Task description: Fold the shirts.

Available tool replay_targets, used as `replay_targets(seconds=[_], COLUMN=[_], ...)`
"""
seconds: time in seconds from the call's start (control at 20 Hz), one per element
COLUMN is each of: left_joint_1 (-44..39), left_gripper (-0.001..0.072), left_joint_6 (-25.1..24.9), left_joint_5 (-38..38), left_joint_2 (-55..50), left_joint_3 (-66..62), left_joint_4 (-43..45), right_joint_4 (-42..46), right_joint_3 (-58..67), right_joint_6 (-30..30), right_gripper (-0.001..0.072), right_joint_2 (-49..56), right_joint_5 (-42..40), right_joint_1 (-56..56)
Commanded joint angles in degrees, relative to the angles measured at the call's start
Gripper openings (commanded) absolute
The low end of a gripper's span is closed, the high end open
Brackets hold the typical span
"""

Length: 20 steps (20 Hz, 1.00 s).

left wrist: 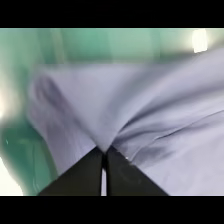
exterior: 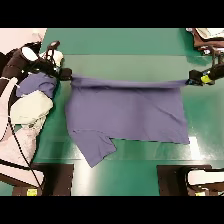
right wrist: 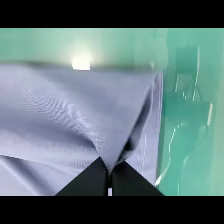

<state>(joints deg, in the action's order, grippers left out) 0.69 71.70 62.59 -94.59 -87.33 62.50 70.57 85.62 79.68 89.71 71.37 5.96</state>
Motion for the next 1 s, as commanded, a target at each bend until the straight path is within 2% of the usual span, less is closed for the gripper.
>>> replay_targets(seconds=[0.0, 0.15, 0.2, 0.25, 0.3, 0.35, 0.4, 0.5, 0.6, 0.7, 0.95], left_joint_1=[0.07, 0.07, 0.07, 0.07, 0.09, 0.20, 0.61, 1.75, 2.97, 3.15, 2.38], left_gripper=[0.0023, 0.0024, 0.0048, 0.0348, 0.0672, 0.0638, 0.0600, 0.0600, 0.0600, 0.0601, 0.0601], left_joint_6=[-0.11, 0.24, 1.66, 3.13, 5.16, 6.93, 7.48, 7.96, 9.90, 11.15, 13.00], left_joint_5=[2.40, 3.23, 3.65, 3.96, 4.48, 5.62, 7.82, 13.90, 16.44, 14.95, 13.94], left_joint_2=[-0.11, -0.11, -0.11, -0.11, -0.11, -0.11, 0.00, 1.27, 6.10, 14.32, 36.04], left_joint_3=[4.66, 6.80, 6.80, 6.80, 6.80, 6.75, 6.73, 6.99, 11.10, 19.87, 46.62], left_joint_4=[1.73, 1.84, 2.01, 2.01, 2.05, 2.21, 2.43, 5.09, 8.44, 9.70, 4.81], right_joint_4=[0.37, -2.12, -3.21, -4.37, -5.40, -5.62, -6.01, -5.90, -6.05, -6.10, -6.58], right_joint_3=[-9.11, -11.98, -12.31, -12.31, -12.11, -11.45, -10.58, -10.71, -13.68, -17.88, -26.49], right_joint_6=[-0.07, -0.04, -0.02, -0.02, -0.02, 0.00, 0.00, -0.07, -0.24, -0.72, -1.75], right_gripper=[0.0013, 0.0013, 0.0017, 0.0157, 0.0438, 0.0470, 0.0462, 0.0441, 0.0440, 0.0440, 0.0440], right_joint_2=[-2.71, -2.69, -2.69, -2.69, -2.71, -2.71, -3.06, -5.90, -11.19, -16.90, -27.10], right_joint_5=[-4.57, -6.01, -6.21, -6.01, -5.49, -4.04, -1.97, 0.61, 1.29, 1.55, -0.31], right_joint_1=[-0.50, -0.50, -0.50, -0.48, -0.28, 0.15, 0.76, 2.27, 4.72, 7.19, 11.69])
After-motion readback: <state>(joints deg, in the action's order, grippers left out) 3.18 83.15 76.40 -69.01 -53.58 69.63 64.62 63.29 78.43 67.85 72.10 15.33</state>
